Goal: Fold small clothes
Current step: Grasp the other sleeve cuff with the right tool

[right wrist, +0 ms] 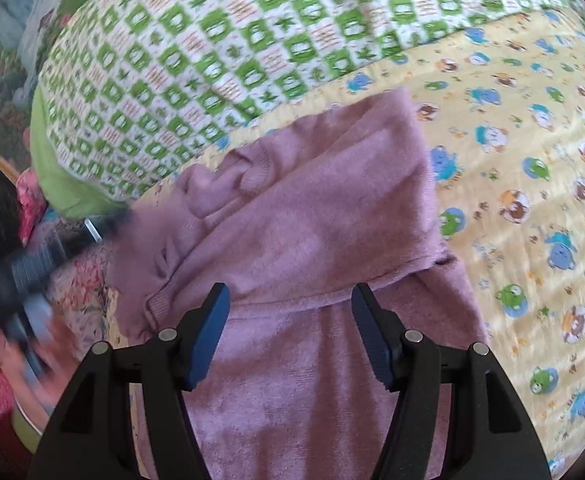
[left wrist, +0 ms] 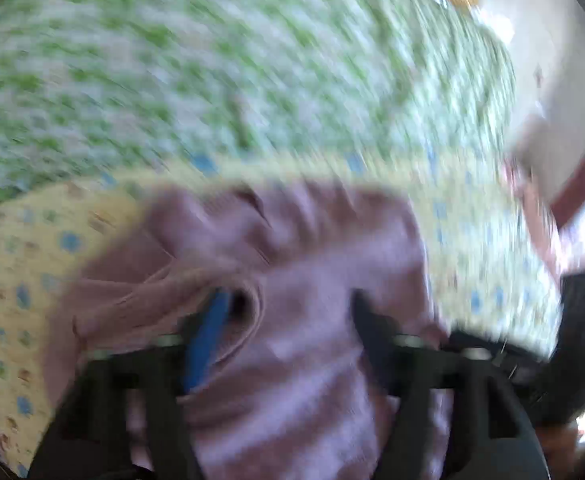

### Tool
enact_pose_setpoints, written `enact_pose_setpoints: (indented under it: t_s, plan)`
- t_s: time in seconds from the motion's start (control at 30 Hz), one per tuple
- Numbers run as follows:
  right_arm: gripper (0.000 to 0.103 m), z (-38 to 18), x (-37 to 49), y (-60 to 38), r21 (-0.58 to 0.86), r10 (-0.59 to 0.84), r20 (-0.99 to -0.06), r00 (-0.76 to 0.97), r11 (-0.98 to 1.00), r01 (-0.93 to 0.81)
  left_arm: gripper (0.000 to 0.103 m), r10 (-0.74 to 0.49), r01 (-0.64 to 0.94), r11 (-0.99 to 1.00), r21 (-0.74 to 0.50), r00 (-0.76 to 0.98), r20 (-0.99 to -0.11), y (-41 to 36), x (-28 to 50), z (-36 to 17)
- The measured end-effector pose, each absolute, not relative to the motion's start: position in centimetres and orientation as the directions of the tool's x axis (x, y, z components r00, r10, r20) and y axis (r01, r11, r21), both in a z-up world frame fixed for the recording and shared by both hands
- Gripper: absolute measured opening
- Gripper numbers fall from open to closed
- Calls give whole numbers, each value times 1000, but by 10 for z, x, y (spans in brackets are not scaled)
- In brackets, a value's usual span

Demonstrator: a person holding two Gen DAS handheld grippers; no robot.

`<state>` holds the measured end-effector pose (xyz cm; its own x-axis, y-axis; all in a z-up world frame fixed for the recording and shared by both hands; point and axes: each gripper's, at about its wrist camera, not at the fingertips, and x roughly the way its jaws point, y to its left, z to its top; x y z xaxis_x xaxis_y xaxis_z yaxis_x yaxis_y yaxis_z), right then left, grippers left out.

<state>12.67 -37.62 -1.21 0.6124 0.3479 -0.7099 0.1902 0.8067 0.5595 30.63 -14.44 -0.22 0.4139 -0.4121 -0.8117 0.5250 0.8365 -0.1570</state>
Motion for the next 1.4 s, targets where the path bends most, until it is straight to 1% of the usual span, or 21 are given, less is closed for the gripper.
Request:
enact_pose_setpoints:
  t_s: [0.13,0.3,0.4,0.5,0.53,0.6,0.63,0.8,0.83,0.87,0.9,0.93,1.07,1.13,1.2,1.23,1.27,1.3,1.33,1.37,1.4]
  plan:
    - [64,-12,127,-381,544,344,-717,606,819,180,70,-348,572,814,-98,345,-872,-144,269,-44]
    - [64,-14,139,-368,547,380,-708,596,828,122,70,-273,496,867,-52,384,-882,-67,242,-57]
    - [64,-6,155,-338,519,432,-692,579,854,-17,70,-156,387,922,26,430,-889,-3,237,-63]
    - [64,1,171,-287,434,483,-690,540,872,-225,70,-50,286,955,77,411,-910,40,249,-81]
    - [64,3,176,-260,379,502,-695,514,864,-332,70,-35,266,960,82,409,-912,51,252,-84]
    - [64,4,182,-228,293,511,-710,484,840,-457,70,-26,250,964,85,410,-912,60,259,-91]
    - [64,2,184,-203,203,496,-729,473,816,-542,70,-24,252,964,89,411,-911,58,262,-93]
    - [64,-21,186,-138,-152,367,-768,525,692,-706,70,19,246,960,134,420,-907,48,277,-107]
    - [64,-25,189,-132,-177,355,-774,524,674,-717,70,22,246,960,136,417,-908,46,279,-110]
    - [55,-29,195,-128,-174,351,-785,510,666,-725,70,17,248,960,131,416,-909,44,283,-112]
    - [20,-31,204,-129,-132,362,-800,480,673,-727,70,14,250,960,129,416,-909,42,284,-113]
    - [7,-29,213,-134,-88,370,-809,458,693,-715,70,7,253,960,122,413,-911,43,283,-113]
    - [6,8,238,-196,228,532,-706,467,796,-561,70,-60,288,955,65,403,-913,40,274,-108]
    - [6,24,246,-231,331,563,-652,507,814,-477,70,-13,285,951,116,415,-910,36,276,-111]
    - [6,47,249,-271,411,569,-581,582,822,-393,70,56,229,960,163,412,-910,35,288,-115]
    - [6,59,247,-288,446,571,-535,623,817,-365,68,76,190,968,165,405,-911,37,295,-115]
    - [6,75,237,-326,528,561,-431,707,792,-306,65,108,117,979,167,395,-912,43,304,-114]
    - [6,80,231,-346,565,538,-388,748,780,-269,65,132,63,983,170,390,-911,48,309,-113]
    - [6,78,220,-375,603,476,-358,803,775,-190,65,152,9,986,168,383,-911,54,312,-111]
    - [6,70,213,-393,626,432,-363,826,769,-128,68,166,-58,986,155,372,-913,61,312,-111]
    - [6,47,204,-415,659,395,-396,829,751,-43,68,164,-92,986,139,374,-913,65,310,-111]
